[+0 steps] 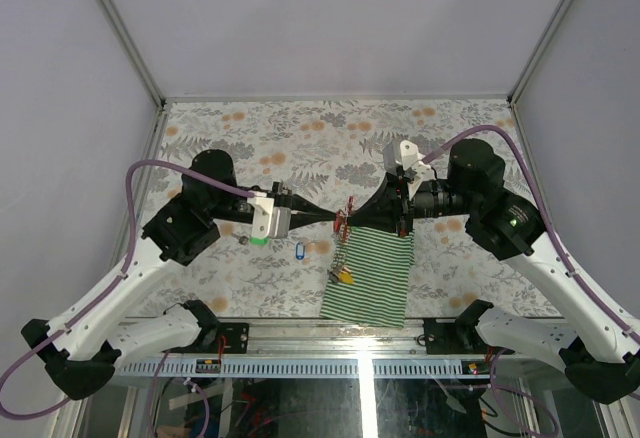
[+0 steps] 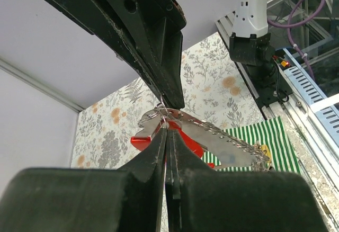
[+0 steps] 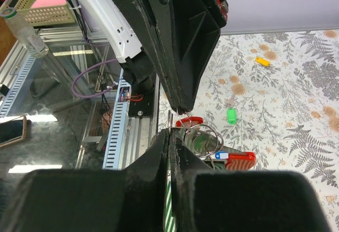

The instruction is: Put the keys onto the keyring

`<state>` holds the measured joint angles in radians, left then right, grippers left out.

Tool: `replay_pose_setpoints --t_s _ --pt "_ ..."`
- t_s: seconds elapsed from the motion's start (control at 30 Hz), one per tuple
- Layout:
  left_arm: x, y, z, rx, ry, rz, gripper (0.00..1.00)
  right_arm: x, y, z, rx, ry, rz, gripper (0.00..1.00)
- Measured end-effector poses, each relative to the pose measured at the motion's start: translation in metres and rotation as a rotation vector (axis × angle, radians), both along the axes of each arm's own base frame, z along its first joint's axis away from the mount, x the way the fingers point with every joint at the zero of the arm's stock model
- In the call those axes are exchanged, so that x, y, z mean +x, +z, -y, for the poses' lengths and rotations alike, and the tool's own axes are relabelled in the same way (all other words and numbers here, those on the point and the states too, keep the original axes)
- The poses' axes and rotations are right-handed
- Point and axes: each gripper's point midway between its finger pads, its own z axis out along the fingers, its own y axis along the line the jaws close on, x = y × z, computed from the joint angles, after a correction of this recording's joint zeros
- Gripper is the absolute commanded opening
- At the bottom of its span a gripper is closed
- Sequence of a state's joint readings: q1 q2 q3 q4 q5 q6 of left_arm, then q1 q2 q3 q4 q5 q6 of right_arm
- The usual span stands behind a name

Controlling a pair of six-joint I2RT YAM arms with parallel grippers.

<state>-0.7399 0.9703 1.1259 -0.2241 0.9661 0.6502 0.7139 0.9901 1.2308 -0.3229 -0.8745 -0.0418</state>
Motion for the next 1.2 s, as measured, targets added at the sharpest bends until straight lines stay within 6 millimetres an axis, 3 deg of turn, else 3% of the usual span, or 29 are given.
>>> replay_pose_setpoints --t_s 0.57,1.2 --pt "-0.002 -0.010 -0.002 0.079 -0.034 0.047 0.00 -0.002 -0.005 0.001 -0.017 0.008 -0.001 0.00" --pt "-0.003 -0.004 -0.004 0.016 0.006 -0.011 0.00 0.006 0.016 0.007 0.158 -0.106 0.085 0.00"
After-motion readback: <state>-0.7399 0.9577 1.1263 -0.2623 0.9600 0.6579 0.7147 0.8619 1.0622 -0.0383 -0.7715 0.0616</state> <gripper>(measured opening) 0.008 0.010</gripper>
